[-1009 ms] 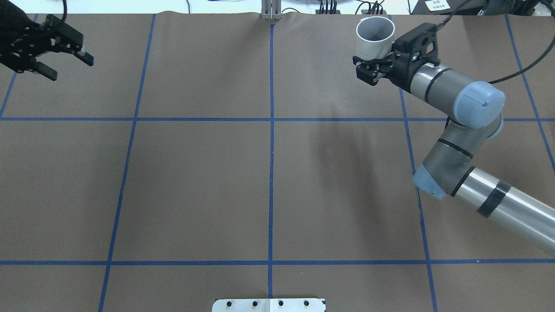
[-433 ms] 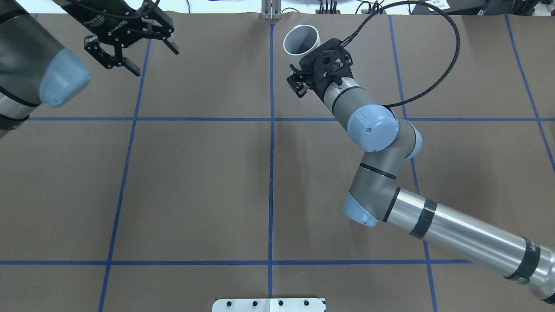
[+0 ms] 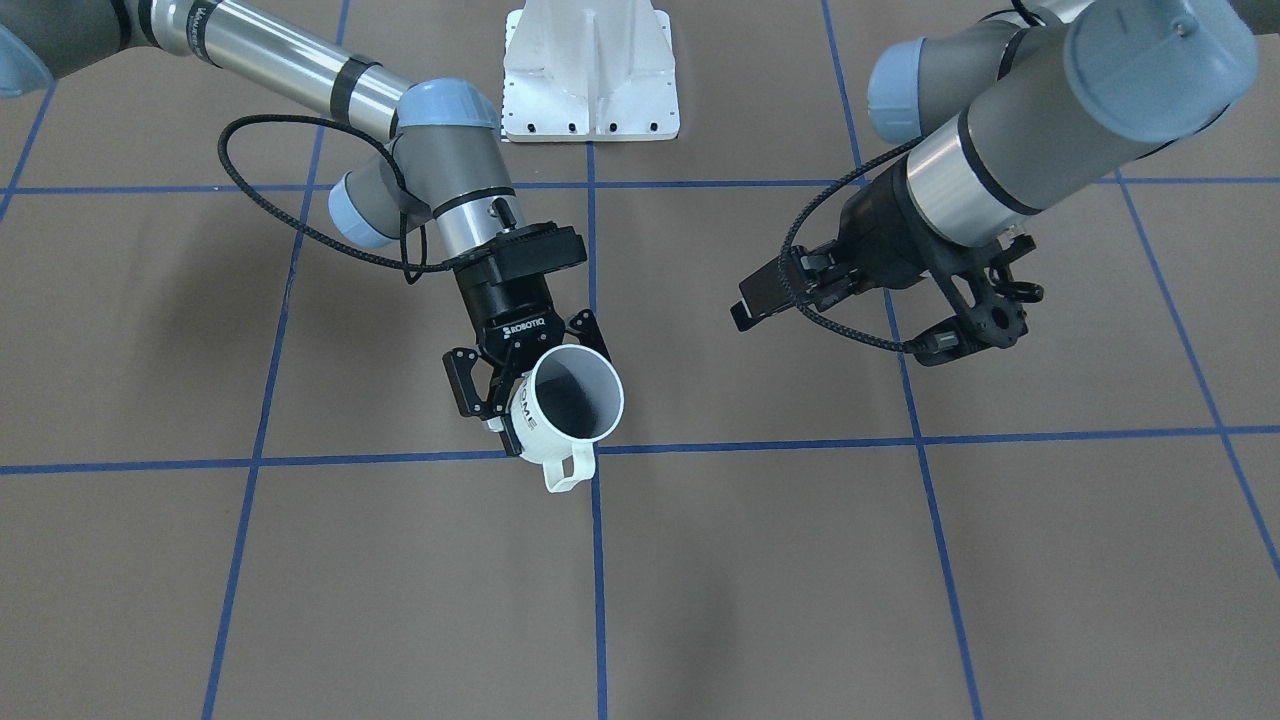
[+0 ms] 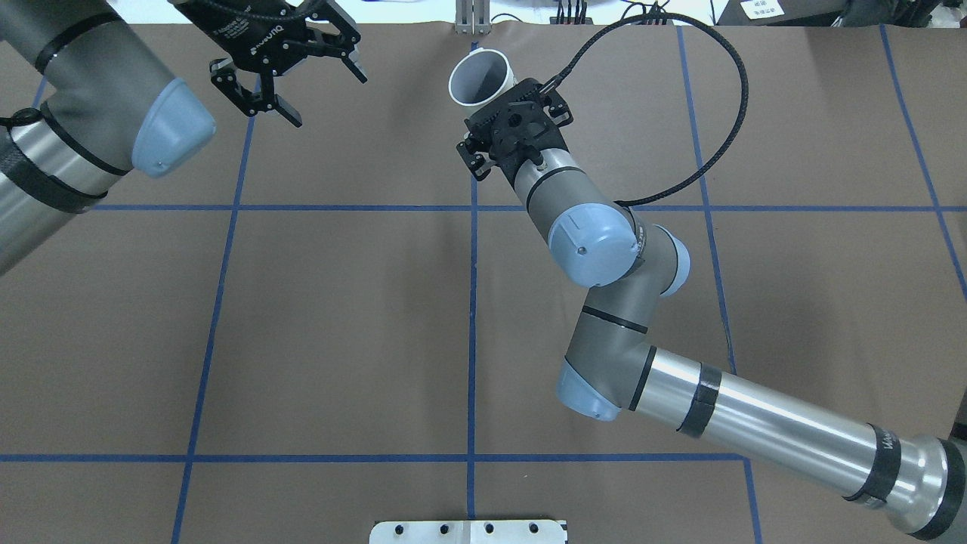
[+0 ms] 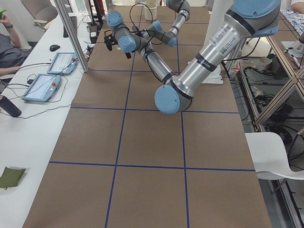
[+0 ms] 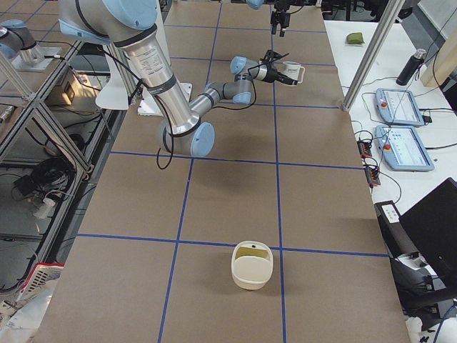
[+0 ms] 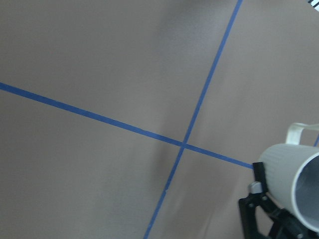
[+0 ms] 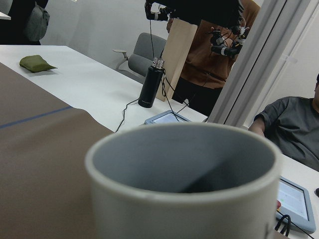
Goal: Left arm hands cup to right arm to dump lemon
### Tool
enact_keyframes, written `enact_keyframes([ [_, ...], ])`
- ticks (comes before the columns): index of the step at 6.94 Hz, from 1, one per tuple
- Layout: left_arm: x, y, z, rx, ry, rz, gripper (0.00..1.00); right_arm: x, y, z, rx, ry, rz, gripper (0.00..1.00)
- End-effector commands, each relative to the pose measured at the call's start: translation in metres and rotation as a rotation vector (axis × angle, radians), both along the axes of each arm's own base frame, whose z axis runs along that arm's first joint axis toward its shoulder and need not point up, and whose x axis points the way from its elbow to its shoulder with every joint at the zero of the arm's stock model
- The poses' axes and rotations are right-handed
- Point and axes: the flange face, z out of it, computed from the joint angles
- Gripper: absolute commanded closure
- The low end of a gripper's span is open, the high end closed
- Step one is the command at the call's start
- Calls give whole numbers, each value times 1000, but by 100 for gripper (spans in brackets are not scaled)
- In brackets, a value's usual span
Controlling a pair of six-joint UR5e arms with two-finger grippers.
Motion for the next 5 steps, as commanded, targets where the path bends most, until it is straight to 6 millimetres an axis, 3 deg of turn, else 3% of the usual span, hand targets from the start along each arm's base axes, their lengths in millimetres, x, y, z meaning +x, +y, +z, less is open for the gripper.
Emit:
enact_keyframes([
  [1, 12, -3, -12, -27, 20, -17, 0, -18, 20, -11, 8, -11, -11, 68],
  [3, 46, 13, -27, -43, 5, -45, 0, -27, 28, -29, 7, -2, -6, 68],
  [5, 64, 21, -28, -38, 10, -53, 2, -33, 33, -37, 5, 6, 5, 68],
])
